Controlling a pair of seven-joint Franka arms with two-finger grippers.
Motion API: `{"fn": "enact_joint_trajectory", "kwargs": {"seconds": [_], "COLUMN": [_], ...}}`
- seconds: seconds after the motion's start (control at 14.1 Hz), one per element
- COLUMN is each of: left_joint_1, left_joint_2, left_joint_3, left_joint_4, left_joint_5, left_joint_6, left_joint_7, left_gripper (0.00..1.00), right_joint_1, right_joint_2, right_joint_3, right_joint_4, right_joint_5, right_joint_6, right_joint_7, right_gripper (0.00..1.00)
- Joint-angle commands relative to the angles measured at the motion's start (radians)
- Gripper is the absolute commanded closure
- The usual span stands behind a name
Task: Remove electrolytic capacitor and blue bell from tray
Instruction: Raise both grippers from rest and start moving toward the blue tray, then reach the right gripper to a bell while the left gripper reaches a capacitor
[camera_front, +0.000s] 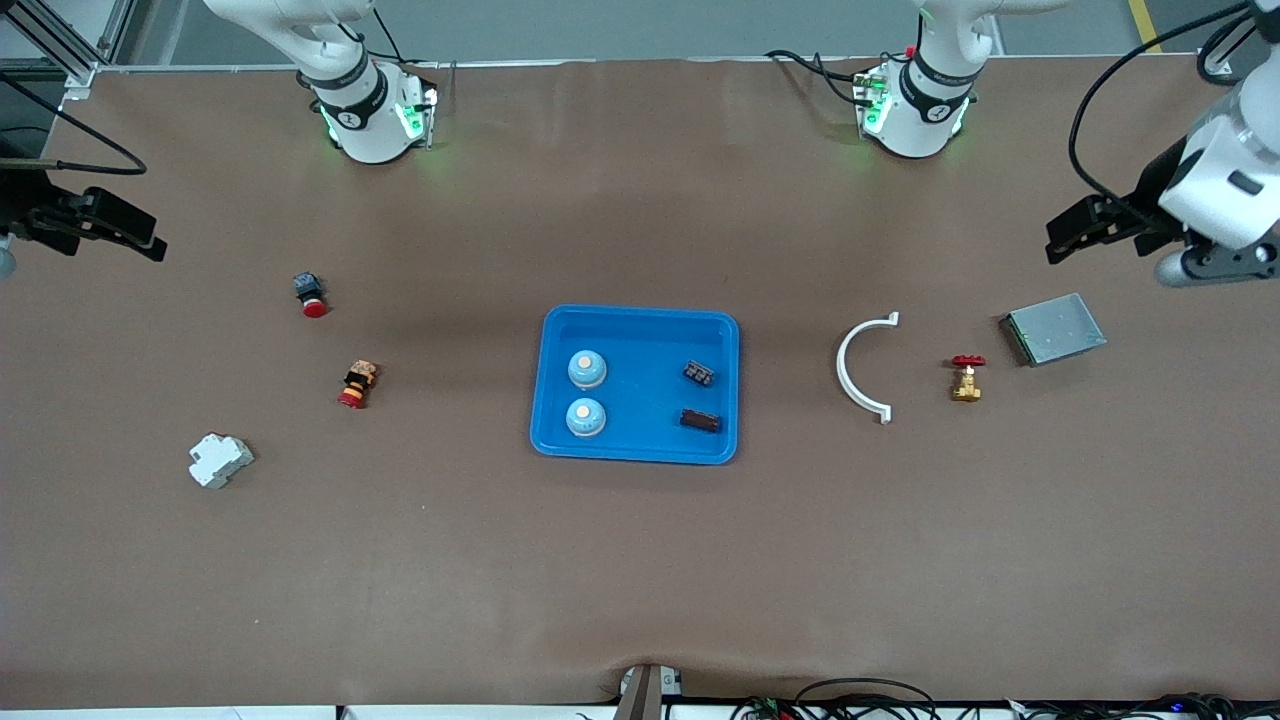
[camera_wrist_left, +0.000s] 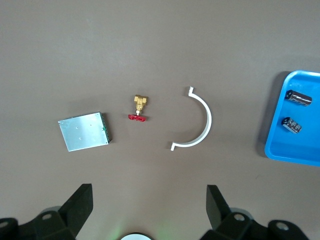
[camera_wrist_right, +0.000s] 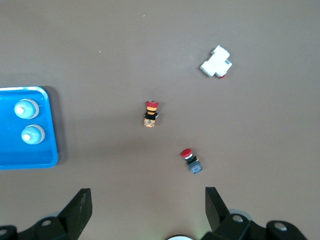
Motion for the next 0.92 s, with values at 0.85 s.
{"fn": "enact_joint_trajectory", "kwargs": {"seconds": [0.85], "left_joint_1": [-0.001], "left_joint_2": [0.086], "left_joint_3": [0.0], "left_joint_4": [0.021], "left_joint_5": [-0.02], "left_joint_6": [-0.049], "left_joint_7": [-0.048], "left_gripper": [0.0], "right_joint_1": [0.508], "right_joint_2": [0.116], "right_joint_3": [-0.003], "right_joint_4": [0.016], "right_joint_5": [0.02], "right_joint_6": [0.112], "right_joint_7": [0.682], "right_gripper": [0.0]}}
